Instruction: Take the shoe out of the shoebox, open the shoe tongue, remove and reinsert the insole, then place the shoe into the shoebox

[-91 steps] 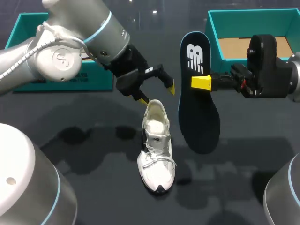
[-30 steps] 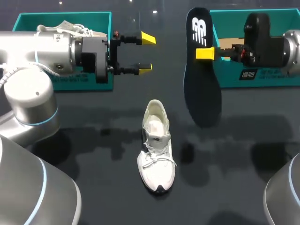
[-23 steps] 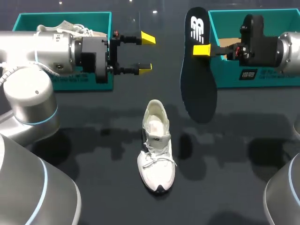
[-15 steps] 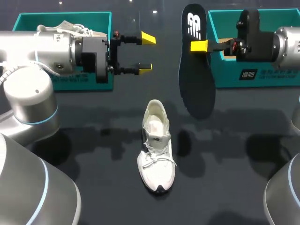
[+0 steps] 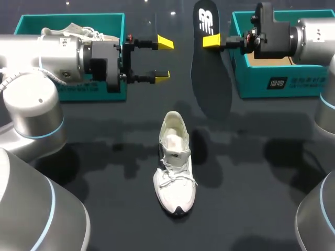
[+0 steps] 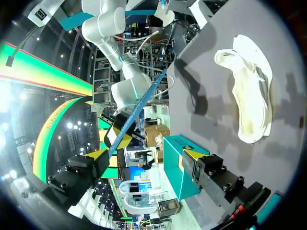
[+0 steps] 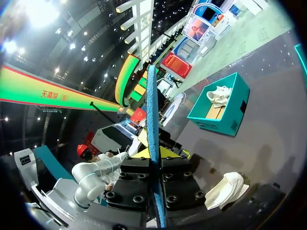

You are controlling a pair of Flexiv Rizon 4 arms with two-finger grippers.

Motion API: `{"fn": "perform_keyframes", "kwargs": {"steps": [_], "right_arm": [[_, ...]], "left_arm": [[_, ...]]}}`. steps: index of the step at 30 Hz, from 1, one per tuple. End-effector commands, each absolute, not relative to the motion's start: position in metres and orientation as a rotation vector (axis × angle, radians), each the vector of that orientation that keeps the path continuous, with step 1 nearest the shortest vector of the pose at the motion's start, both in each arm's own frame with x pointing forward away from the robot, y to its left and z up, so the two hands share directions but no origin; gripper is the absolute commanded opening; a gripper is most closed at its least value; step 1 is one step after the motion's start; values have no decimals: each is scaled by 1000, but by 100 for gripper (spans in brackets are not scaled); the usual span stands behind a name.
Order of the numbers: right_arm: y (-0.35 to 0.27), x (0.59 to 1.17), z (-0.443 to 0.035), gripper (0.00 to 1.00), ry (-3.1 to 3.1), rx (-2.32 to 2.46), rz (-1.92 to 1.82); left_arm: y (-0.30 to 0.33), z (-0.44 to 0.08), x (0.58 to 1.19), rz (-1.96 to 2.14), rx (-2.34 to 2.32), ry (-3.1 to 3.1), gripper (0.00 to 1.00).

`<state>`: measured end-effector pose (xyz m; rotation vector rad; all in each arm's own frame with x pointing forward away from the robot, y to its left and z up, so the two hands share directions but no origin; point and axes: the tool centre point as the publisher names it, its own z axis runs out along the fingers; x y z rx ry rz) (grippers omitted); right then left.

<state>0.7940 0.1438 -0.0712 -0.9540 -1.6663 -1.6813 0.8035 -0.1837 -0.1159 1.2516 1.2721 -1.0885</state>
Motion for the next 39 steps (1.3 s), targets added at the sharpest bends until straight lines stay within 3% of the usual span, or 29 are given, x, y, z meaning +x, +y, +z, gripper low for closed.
{"fn": "perform_keyframes", "kwargs": {"steps": [1, 39], "right_arm": [[149, 807, -74, 0, -1640, -979, -1647], [167, 848, -106, 0, -1409, -1259, -1332]], "left_arm": [[-187, -117, 805, -1076, 1249, 1270, 100], [-220, -121, 818, -1028, 1210, 1275, 100]]}}
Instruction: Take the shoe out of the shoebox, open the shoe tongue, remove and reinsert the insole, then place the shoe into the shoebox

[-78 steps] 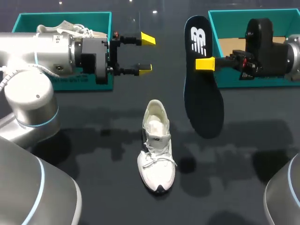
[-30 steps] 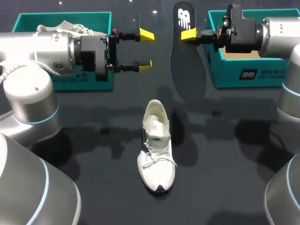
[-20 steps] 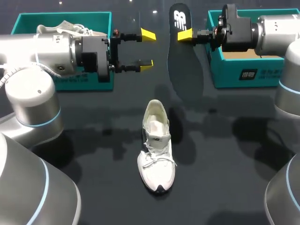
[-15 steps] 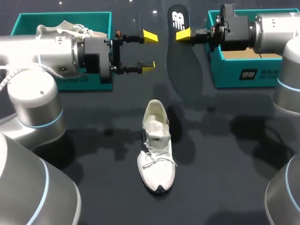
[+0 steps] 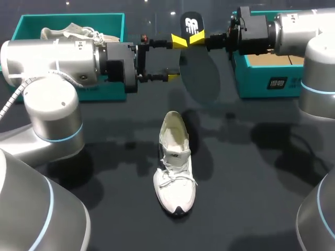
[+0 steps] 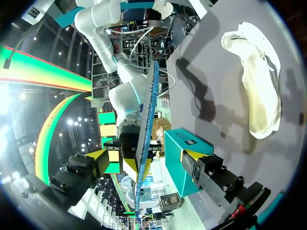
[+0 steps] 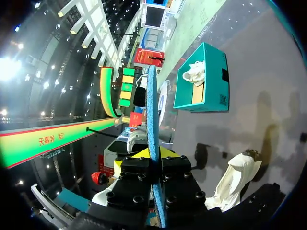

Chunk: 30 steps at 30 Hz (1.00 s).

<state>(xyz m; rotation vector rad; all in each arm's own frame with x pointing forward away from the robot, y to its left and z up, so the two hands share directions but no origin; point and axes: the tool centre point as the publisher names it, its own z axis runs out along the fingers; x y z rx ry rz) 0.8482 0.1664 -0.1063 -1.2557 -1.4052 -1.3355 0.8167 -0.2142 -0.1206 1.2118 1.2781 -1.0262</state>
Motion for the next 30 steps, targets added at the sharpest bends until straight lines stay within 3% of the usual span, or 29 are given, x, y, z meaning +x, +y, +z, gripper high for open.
{"fn": "perform_keyframes", "kwargs": {"steps": [1, 2, 5, 6, 12, 30], "right_arm": [[169, 849, -107, 0, -1391, -1240, -1344], [170, 851, -109, 0, -1382, -1230, -1348], [175, 856, -114, 0, -1363, -1209, -1334], [177, 858, -115, 0, -1355, -1202, -1329], [183, 866, -117, 0, -1348, -1193, -1299], [184, 865, -119, 0, -1319, -1222, -1278]], "left_arm": [[-221, -121, 818, -1032, 1208, 1270, 100], [-221, -121, 817, -1039, 1207, 1266, 95], [-224, -122, 817, -1047, 1207, 1262, 66], [-224, -123, 817, -1047, 1208, 1263, 51], [-227, -124, 819, -1051, 1210, 1264, 55], [-235, -134, 823, -1036, 1207, 1298, 37]]}}
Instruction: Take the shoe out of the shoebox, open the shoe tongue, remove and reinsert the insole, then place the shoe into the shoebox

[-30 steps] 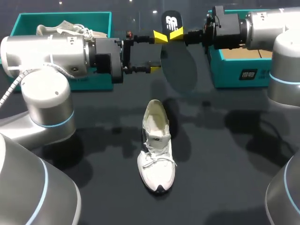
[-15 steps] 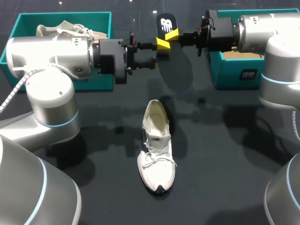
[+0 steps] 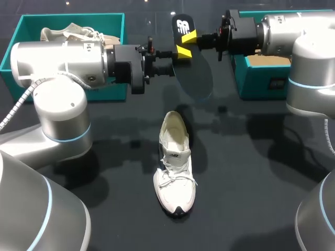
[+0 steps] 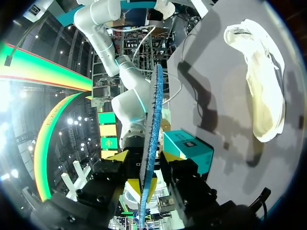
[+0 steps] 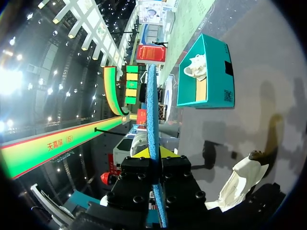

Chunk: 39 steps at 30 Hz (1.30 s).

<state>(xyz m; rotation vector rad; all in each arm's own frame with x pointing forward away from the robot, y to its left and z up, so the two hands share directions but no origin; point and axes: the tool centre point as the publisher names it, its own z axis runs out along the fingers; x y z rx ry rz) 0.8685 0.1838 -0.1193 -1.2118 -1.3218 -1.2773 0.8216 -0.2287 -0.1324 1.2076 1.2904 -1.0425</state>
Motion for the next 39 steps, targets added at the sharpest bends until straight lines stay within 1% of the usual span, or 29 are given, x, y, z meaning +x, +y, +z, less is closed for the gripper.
{"fn": "perform_keyframes", "kwargs": {"steps": [1, 4, 6, 8, 10, 11, 12, 13, 17, 18, 19, 20, 26, 36, 39], "right_arm": [[184, 865, -119, 0, -1317, -1223, -1278], [184, 864, -118, 0, -1314, -1223, -1277], [185, 864, -119, 0, -1313, -1223, -1274], [184, 863, -119, 0, -1312, -1223, -1272], [185, 863, -119, 0, -1312, -1222, -1271], [185, 863, -119, 0, -1312, -1221, -1269], [185, 863, -119, 0, -1311, -1221, -1268], [185, 862, -119, 0, -1310, -1220, -1267], [185, 862, -120, 0, -1304, -1216, -1262], [185, 862, -120, 19, -1302, -1215, -1262], [186, 861, -120, 81, -1299, -1212, -1267], [185, 861, -119, 100, -1298, -1210, -1268], [169, 847, -117, 100, -1300, -1208, -1294], [134, 819, -117, 100, -1361, -1205, -1340], [134, 819, -117, 100, -1361, -1205, -1340]], "left_arm": [[-235, -135, 823, -1031, 1207, 1302, 36], [-236, -138, 824, -1027, 1204, 1310, 32], [-236, -139, 824, -1023, 1201, 1316, 27], [-236, -139, 825, -1020, 1199, 1319, 26], [-236, -140, 825, -1016, 1195, 1323, 21], [-236, -141, 826, -1013, 1194, 1326, 18], [-236, -141, 826, -1011, 1192, 1328, 11], [-236, -142, 826, -1009, 1191, 1330, 0], [-237, -144, 827, -1002, 1192, 1336, 0], [-237, -144, 827, -1001, 1192, 1337, 0], [-237, -144, 827, -1000, 1191, 1337, 0], [-236, -144, 827, -997, 1191, 1339, 0], [-216, -140, 827, -986, 1175, 1368, 0], [-179, -129, 820, -1092, 1119, 1414, 0], [-172, -126, 818, -1148, 1088, 1443, 0]]}}
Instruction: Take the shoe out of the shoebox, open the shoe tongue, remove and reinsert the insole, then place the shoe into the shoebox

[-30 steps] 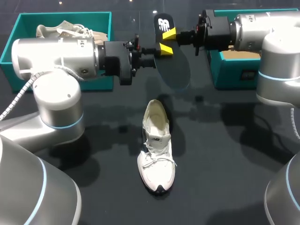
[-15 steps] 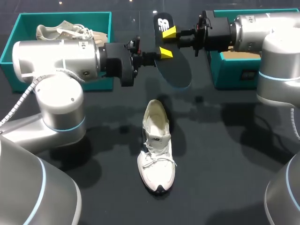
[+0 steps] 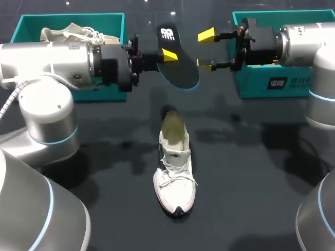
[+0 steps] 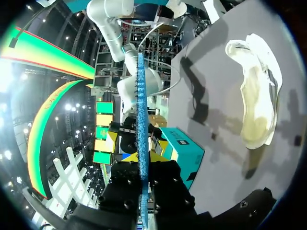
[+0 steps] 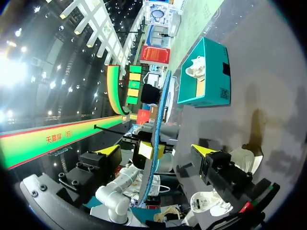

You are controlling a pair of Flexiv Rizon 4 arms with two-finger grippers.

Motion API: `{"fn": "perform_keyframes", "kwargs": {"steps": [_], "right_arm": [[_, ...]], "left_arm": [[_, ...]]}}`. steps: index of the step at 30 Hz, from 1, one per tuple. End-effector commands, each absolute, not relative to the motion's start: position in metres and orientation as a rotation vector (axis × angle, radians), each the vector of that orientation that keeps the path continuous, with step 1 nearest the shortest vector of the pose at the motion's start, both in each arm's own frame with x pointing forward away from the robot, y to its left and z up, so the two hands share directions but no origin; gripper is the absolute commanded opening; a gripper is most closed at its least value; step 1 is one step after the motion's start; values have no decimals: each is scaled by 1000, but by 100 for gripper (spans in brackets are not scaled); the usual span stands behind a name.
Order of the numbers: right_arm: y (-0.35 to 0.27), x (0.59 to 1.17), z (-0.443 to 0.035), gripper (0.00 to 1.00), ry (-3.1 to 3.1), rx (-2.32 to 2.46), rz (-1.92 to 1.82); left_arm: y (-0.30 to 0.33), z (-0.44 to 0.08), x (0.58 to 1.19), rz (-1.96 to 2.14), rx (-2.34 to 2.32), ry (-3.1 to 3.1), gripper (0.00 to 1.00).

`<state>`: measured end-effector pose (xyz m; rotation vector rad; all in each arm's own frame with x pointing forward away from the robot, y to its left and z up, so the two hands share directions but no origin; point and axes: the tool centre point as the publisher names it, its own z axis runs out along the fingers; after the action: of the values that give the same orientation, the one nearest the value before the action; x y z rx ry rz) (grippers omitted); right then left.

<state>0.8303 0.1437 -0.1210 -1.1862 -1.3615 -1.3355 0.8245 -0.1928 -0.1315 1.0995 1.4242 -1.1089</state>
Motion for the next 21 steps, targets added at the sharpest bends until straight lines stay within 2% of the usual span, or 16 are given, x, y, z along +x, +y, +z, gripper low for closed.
{"fn": "perform_keyframes", "kwargs": {"steps": [1, 4, 7, 8, 18, 21], "right_arm": [[134, 819, -117, 100, -1361, -1205, -1340], [134, 819, -117, 100, -1361, -1205, -1340], [134, 819, -117, 100, -1361, -1205, -1340], [134, 819, -117, 100, -1361, -1205, -1340], [134, 819, -117, 100, -1361, -1205, -1340], [134, 819, -117, 100, -1361, -1205, -1340]], "left_arm": [[-170, -125, 817, -1158, 1081, 1450, 0], [-162, -119, 816, -1264, 974, 1575, 0], [-156, -117, 825, -1514, 678, 1857, 0], [-155, -115, 822, -1406, 720, 1839, 0], [-155, -115, 822, -1406, 720, 1839, 0], [-158, -110, 810, -1794, 618, 1915, 0]]}}
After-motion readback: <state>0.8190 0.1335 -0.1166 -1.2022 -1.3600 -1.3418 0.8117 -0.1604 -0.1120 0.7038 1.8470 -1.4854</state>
